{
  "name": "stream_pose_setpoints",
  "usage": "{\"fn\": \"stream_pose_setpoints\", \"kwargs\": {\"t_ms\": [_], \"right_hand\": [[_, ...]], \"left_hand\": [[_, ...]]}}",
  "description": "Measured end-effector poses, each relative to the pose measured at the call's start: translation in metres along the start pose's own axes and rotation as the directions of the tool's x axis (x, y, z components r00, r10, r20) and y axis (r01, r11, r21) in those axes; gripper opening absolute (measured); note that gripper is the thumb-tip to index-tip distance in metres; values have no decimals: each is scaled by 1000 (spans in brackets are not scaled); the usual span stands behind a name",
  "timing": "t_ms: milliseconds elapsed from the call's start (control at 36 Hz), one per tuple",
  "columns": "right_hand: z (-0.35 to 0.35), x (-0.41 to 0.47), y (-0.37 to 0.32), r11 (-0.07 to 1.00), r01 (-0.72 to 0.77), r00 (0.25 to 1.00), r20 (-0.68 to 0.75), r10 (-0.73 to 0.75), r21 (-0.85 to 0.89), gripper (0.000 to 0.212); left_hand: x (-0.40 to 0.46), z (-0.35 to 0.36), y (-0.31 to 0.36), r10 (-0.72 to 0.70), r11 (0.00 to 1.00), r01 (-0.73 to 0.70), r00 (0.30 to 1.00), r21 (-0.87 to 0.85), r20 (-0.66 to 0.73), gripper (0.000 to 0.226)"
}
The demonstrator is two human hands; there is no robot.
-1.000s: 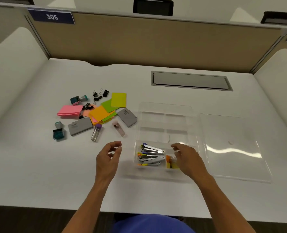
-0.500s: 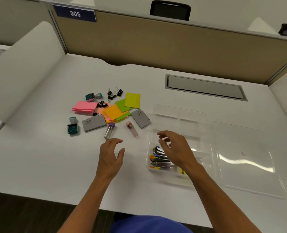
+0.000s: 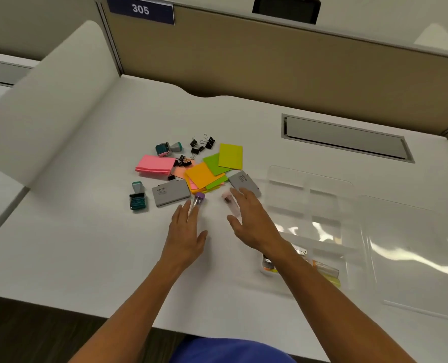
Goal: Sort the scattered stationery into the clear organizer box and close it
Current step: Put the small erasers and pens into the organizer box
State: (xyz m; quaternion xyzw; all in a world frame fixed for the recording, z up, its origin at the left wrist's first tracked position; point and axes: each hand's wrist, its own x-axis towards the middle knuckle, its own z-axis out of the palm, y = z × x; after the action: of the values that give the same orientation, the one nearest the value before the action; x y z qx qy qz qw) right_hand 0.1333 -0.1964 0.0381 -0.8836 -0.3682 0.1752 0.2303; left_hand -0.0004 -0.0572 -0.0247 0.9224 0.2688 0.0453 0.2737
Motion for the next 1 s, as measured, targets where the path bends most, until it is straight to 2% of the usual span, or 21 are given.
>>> {"fn": "stream_pose_setpoints", "kwargs": {"t_ms": [56, 194, 306, 389, 472, 556, 639, 722, 806, 889, 1000], "right_hand": [[8, 7, -5, 999, -31, 999, 10, 31, -8, 69], [20, 17, -12, 991, -96, 988, 116, 106, -93, 76], [37, 22, -8, 972, -92, 978, 165, 129, -216, 82], [48, 22, -2, 954, -113, 959, 222, 178, -276, 76], [50, 19, -3, 946, -80, 965, 212, 152, -314, 65], [49, 17, -6, 951, -79, 975, 173, 136, -300, 57], [48, 15, -10, 960, -96, 981, 136, 135, -263, 49], [47, 12, -12, 966, -105, 986, 103, 133, -237, 42], [48, 7, -10, 967, -59, 990, 107, 88, -247, 36], [51, 1, -7, 955, 21, 994, 113, 13, -295, 30], [52, -5, -8, 950, 84, 990, 132, -45, -301, 26]], "left_hand": [[8, -1, -3, -2, 999, 1, 1000, -37, -19, 78], [25, 2, -6, 94, 995, -93, 995, 31, -38, 80], [31, 6, -3, 163, 984, -161, 987, 73, -15, 66], [35, 11, -4, 180, 980, -180, 984, 84, 7, 59], [36, 12, -6, 185, 981, -185, 983, 61, -1, 62], [35, 10, -8, 166, 985, -166, 986, 40, -6, 61], [37, 12, -12, 128, 992, -128, 992, 10, -13, 50], [35, 12, -13, 63, 994, -65, 998, -93, -24, 38], [29, 7, -9, 51, 992, -57, 997, -114, -52, 26], [23, 3, -2, 48, 992, -56, 996, -109, -77, 26], [17, 2, 7, -23, 988, 10, 996, -157, -84, 33]]}}
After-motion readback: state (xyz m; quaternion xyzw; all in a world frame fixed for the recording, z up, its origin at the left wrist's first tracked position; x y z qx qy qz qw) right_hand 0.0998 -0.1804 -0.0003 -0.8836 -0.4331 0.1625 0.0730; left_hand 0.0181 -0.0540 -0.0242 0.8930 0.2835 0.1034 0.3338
